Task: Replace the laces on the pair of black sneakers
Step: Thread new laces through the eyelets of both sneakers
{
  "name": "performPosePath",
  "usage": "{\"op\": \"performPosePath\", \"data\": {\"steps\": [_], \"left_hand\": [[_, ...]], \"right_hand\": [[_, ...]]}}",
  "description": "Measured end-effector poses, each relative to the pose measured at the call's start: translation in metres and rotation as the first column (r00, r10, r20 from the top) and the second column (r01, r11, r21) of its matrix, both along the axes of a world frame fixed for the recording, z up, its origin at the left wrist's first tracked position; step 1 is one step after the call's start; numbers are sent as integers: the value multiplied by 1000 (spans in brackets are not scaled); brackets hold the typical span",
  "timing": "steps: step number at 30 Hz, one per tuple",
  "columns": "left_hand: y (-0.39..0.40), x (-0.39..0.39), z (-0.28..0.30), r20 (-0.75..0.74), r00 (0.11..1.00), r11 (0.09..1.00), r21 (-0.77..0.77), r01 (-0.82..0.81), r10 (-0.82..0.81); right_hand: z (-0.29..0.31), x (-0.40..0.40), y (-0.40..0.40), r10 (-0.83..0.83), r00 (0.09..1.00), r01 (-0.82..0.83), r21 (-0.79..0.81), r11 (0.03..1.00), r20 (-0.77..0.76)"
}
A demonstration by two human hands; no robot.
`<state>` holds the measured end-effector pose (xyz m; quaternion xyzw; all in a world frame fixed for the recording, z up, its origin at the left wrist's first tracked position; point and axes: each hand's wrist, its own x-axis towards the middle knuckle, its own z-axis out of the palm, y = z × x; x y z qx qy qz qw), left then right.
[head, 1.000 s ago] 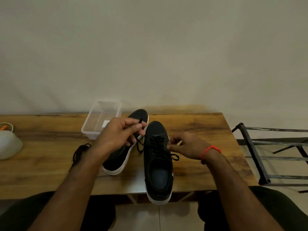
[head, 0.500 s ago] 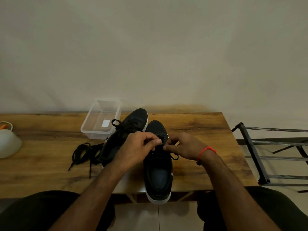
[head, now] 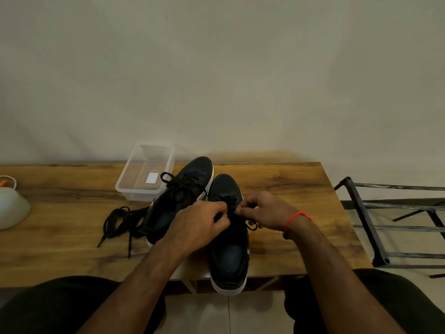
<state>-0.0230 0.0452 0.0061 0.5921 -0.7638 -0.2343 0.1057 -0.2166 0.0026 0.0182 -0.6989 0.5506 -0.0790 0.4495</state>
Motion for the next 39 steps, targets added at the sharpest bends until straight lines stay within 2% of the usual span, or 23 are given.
{"op": "performPosePath", "data": {"steps": [9, 16, 20, 25, 29, 39], "left_hand": [[-1, 1, 0, 113, 991, 979, -181, 90, -71], [-2, -2, -8, -134, 990, 983, -166, -71, 49], [-1, -3, -8, -219, 971, 980, -148, -130, 96], [-1, -3, -4, -175, 978, 980, -144, -137, 111], [-2, -3, -1, -62, 998, 995, -101, -16, 10], [1, -4, -5, 62, 998, 976, -217, 32, -19]], "right_hand": [[0, 3, 1, 4, 1000, -4, -19, 1000, 11], [-3, 4, 1, 10, 1000, -9, -17, 1000, 15], [-2, 3, -1, 1, 1000, -1, 4, 1000, 19], [1, -3, -3, 6, 1000, -6, 25, 1000, 5], [-2, -1, -2, 4, 1000, -4, 43, 999, -5], [-5, 1, -2, -50, 998, 47, 101, 994, 28]]}}
